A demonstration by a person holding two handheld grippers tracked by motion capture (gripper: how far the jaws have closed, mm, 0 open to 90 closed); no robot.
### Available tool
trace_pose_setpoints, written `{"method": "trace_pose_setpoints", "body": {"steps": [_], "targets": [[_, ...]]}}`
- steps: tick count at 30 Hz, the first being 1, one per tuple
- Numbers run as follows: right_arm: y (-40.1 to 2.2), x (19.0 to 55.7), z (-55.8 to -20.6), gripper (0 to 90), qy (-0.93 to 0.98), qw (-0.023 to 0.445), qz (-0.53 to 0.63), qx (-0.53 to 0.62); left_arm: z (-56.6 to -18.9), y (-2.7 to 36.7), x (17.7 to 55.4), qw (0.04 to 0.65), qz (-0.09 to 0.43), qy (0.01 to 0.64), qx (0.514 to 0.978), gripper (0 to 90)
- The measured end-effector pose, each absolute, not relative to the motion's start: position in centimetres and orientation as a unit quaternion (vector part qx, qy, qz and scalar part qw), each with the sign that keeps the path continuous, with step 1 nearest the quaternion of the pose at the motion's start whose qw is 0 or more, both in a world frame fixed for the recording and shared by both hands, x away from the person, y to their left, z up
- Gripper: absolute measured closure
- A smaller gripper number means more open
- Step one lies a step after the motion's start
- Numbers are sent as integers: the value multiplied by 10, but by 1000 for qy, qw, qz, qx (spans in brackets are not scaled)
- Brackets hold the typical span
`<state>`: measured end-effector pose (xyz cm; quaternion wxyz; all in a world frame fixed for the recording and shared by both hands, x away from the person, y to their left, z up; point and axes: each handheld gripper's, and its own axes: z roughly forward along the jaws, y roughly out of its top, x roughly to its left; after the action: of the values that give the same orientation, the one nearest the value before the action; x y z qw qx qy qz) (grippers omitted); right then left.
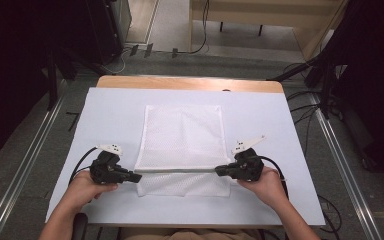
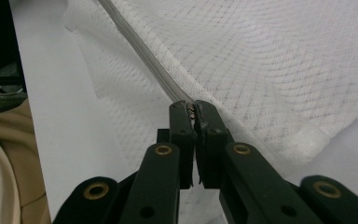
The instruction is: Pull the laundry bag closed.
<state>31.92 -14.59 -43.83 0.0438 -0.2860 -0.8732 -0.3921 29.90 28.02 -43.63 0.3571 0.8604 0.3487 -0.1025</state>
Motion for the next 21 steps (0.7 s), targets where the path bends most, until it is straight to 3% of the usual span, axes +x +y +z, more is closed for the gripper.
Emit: {"method": "trace_pose_setpoints", "body": {"steps": [21], "targets": [[-159, 319, -442, 880, -871, 45, -384, -303, -437, 282, 300, 355, -112, 349, 860, 880]]}}
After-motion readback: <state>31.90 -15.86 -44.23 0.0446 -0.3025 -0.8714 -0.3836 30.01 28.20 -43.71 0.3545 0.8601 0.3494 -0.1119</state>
